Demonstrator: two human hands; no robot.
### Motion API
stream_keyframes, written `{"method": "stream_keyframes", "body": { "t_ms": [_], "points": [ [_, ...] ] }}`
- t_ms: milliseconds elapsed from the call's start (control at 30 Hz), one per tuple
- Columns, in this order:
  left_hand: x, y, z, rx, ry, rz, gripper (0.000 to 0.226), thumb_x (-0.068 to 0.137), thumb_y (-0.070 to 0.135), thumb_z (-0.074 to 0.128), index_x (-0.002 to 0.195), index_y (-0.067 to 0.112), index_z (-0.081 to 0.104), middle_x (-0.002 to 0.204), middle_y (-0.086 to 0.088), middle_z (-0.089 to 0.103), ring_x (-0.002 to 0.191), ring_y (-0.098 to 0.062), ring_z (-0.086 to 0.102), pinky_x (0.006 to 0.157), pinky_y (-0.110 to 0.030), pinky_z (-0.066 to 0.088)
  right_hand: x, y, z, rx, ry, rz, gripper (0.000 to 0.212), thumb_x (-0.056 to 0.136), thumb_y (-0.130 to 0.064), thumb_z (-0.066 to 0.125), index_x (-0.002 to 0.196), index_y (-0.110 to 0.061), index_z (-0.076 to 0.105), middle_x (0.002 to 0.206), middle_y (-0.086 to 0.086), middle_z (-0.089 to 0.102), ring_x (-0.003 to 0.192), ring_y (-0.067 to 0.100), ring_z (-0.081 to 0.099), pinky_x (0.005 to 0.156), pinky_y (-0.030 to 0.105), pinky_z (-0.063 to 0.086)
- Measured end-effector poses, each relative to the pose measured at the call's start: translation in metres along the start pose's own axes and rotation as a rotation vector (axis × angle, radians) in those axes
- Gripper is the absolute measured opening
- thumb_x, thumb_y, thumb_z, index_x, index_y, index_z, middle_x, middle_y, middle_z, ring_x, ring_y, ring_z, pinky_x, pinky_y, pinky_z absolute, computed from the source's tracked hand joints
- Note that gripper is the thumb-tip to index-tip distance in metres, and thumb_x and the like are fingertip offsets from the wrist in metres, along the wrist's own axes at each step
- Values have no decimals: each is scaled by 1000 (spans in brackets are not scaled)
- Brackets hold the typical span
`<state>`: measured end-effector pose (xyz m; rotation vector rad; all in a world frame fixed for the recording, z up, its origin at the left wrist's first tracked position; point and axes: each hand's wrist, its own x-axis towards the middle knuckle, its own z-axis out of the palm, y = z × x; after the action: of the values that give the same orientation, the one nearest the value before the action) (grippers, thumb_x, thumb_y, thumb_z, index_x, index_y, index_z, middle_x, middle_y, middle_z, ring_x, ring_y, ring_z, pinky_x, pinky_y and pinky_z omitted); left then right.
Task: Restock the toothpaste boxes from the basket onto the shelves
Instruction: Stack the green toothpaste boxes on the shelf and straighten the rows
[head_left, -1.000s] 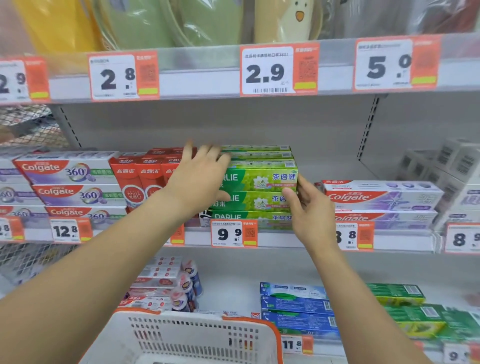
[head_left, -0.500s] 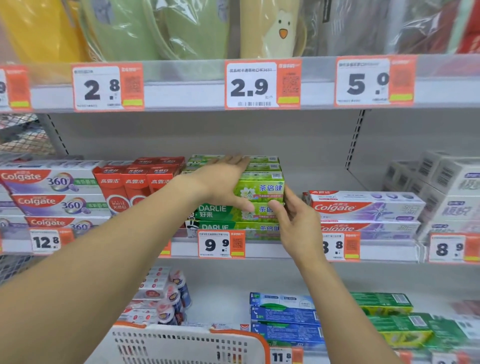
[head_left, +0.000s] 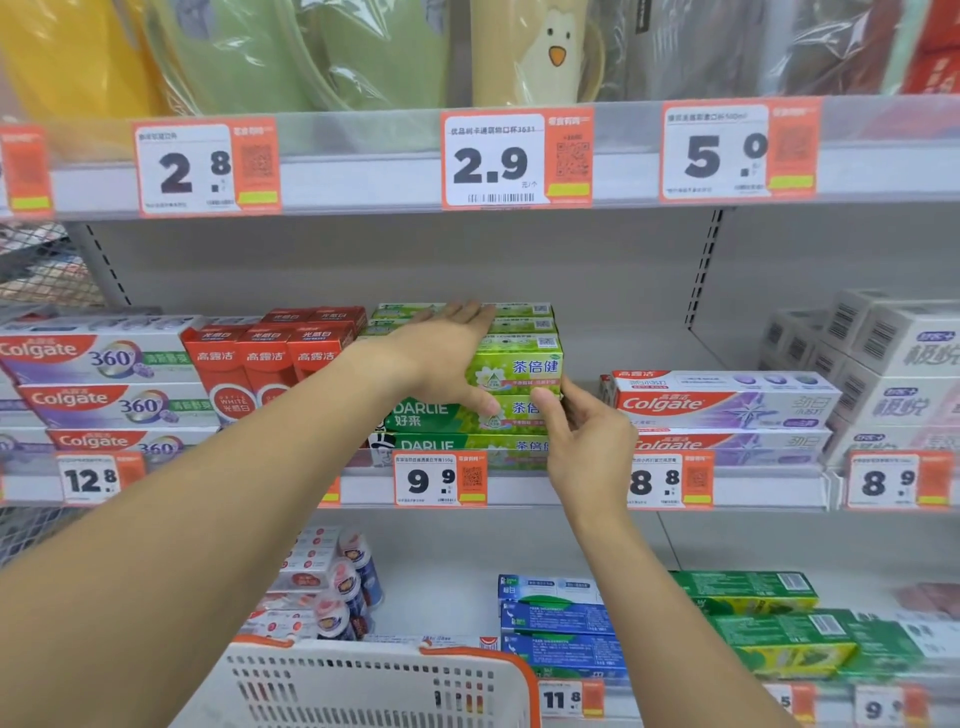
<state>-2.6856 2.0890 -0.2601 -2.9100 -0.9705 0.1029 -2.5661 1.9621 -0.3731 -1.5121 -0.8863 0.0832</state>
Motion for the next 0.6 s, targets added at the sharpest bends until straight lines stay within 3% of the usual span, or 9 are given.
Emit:
{"method": "stream_keyframes", "body": {
  "t_ms": [133,200,233,300,367,433,500,600],
  "points": [
    [2,-1,-4,-14,-29,-15,124,75,72,67,158,20,-9,167,-5,-8,154,-25,-6,125,-48,4,0,-4,-6,-12,-73,-25,29,99,-32,60,125,-23,71,87,-15,74,76,-3,68,59,15,53],
    [1,1,-5,-12,-39,-27,125,75,70,69,158,20,-9,167,-5,-10,154,-24,-9,125,-49,2,1,-8,-16,-52,-84,-59,30,100,-29,59,127,-19,68,100,-11,75,87,-5,69,73,16,57],
    [-1,3,-6,-6,-44,-36,126,74,69,70,158,19,-9,167,-6,-12,153,-24,-12,124,-51,-1,3,-11,-23,-80,-32,-94,31,99,-24,61,128,-15,67,107,-7,74,95,-1,68,83,20,56],
    [-5,8,-9,-15,-20,-45,128,73,66,74,159,17,-8,166,-8,-16,152,-26,-16,124,-54,-2,9,-12,-44,-111,150,-213,28,95,-12,63,121,-12,70,108,-4,72,97,12,68,90,26,53],
    [-6,24,-10,-56,132,1,121,74,64,74,159,17,2,167,-11,-6,154,-28,-9,124,-54,4,18,-5,-74,-173,295,-313,28,90,-4,63,115,-14,71,106,-2,69,98,17,65,93,23,47],
    [-3,50,-10,-89,345,120,100,80,61,70,156,17,22,163,-13,21,151,-29,15,122,-47,17,28,14,-103,-282,305,-317,32,88,-9,64,119,-14,68,119,4,65,116,22,57,104,17,35],
    [6,83,-8,-116,459,241,77,85,55,67,146,17,39,147,-9,43,138,-28,36,113,-40,30,35,38,-124,-392,219,-263,43,86,-24,65,128,-15,64,137,10,57,134,31,44,117,31,28],
    [25,129,-2,-98,393,313,71,85,52,68,142,18,42,141,-5,49,132,-25,44,106,-40,35,38,67,-143,-565,88,-276,53,87,-32,69,137,-18,58,149,11,48,146,35,29,118,54,25]
  ]
}}
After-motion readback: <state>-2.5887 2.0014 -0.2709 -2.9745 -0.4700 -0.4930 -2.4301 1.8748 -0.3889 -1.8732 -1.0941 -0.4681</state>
